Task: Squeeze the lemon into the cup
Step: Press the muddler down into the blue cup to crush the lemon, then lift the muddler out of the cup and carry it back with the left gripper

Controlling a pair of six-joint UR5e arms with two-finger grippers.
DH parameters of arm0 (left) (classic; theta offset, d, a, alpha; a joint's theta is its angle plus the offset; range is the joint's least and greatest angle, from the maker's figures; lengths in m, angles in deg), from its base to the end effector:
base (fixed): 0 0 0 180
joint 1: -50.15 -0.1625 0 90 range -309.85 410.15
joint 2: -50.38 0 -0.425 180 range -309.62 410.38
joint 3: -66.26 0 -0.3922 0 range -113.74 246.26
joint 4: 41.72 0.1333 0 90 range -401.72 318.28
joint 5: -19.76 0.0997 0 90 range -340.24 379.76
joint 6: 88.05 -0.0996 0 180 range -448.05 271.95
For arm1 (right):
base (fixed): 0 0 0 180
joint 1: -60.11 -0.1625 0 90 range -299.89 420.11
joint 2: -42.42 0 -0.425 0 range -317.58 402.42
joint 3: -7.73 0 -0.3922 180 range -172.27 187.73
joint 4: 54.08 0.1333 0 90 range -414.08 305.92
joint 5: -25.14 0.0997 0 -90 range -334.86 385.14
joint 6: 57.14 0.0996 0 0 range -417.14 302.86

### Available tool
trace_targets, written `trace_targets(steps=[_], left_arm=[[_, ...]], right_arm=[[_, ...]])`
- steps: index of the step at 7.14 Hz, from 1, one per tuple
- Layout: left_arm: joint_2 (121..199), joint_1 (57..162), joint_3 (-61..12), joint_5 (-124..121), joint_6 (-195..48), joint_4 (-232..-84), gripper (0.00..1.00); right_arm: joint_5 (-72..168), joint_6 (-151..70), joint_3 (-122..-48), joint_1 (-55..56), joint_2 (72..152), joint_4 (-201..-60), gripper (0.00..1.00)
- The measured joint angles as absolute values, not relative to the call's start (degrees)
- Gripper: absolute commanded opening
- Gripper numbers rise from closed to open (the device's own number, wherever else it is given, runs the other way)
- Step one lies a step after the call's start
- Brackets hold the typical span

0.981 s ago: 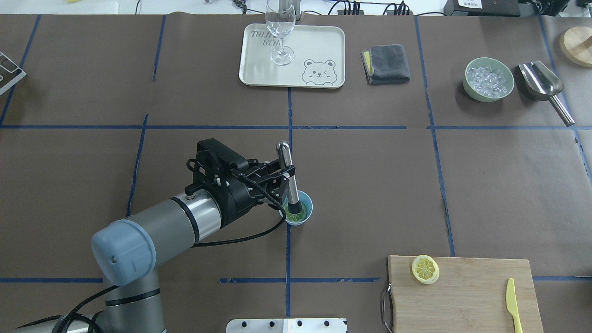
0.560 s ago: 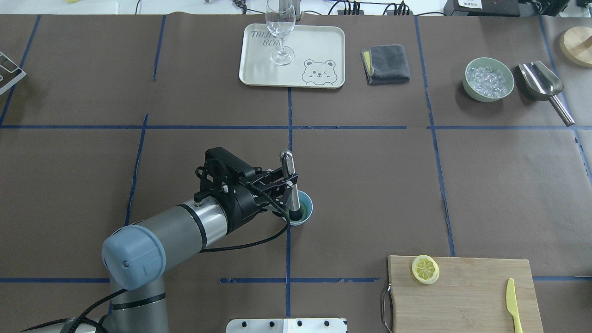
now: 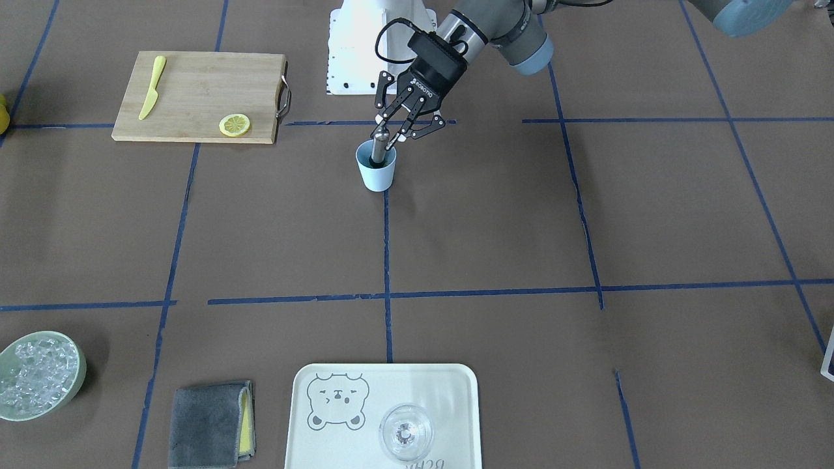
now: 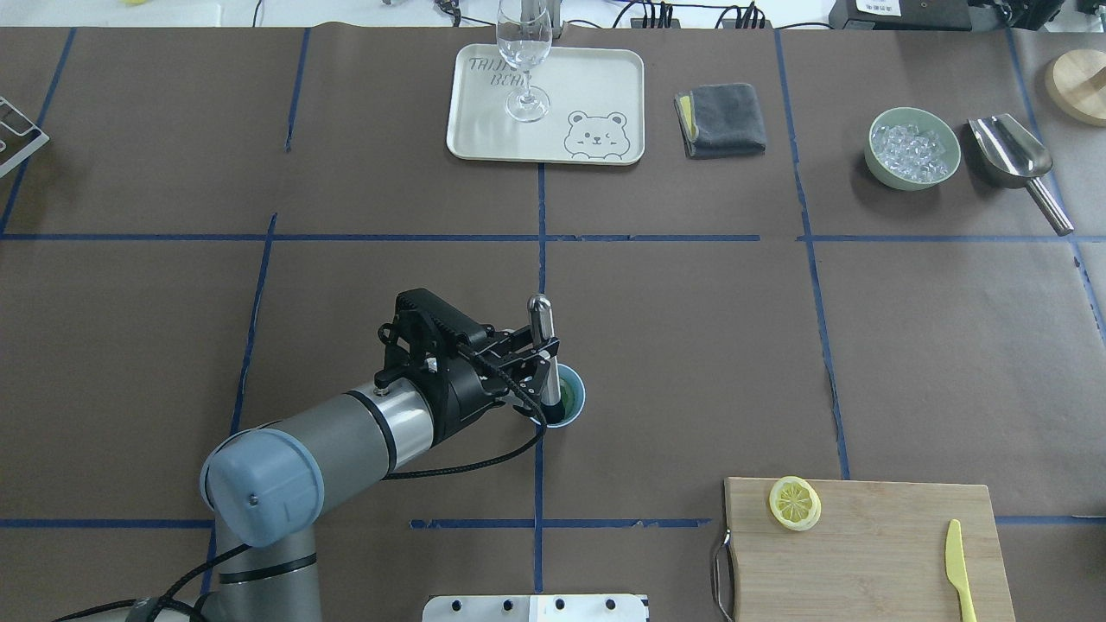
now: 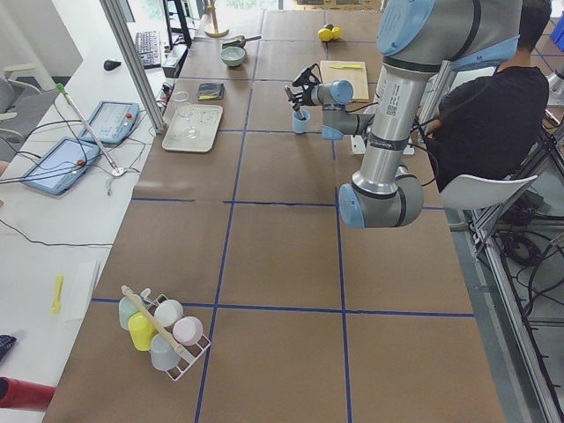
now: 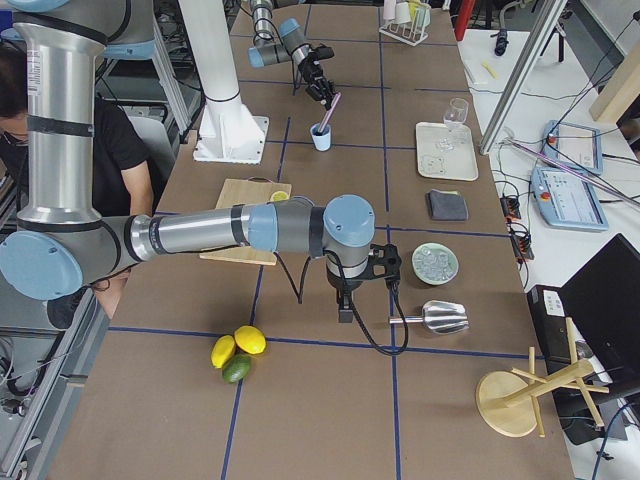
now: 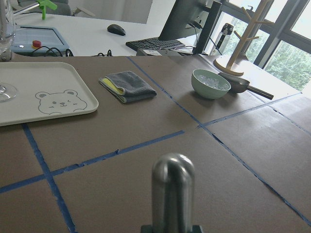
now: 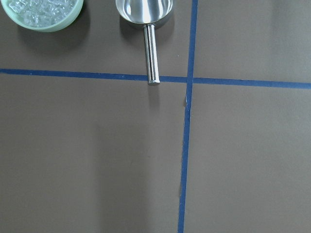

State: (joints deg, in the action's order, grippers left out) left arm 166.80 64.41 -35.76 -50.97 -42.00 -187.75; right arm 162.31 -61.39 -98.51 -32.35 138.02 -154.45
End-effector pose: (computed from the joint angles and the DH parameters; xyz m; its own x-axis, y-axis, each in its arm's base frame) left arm 0.5234 -0.3045 0.1926 0.3283 0.5925 -0.7356 0.4494 0.5870 0.6734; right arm 0.0793 -0.4410 0.5803 0.6807 -0.0484 0.7310 0.0075 0.9982 0.0590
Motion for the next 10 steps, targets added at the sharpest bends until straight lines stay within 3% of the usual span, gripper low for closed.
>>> trace_targets(steps=[6,10], left_arm=[[167.0,65.4,-39.3,-51.0,-45.7,-190.4,0.0],[165.6,72.0,-43.4,-55.7,-47.1,-189.8,0.0]], right_arm=[[162.3,-61.4,-98.7,-32.6,137.7,-154.5,1.0],[162.4,-61.3,-99.0,-32.8,137.6,-154.5,1.0]])
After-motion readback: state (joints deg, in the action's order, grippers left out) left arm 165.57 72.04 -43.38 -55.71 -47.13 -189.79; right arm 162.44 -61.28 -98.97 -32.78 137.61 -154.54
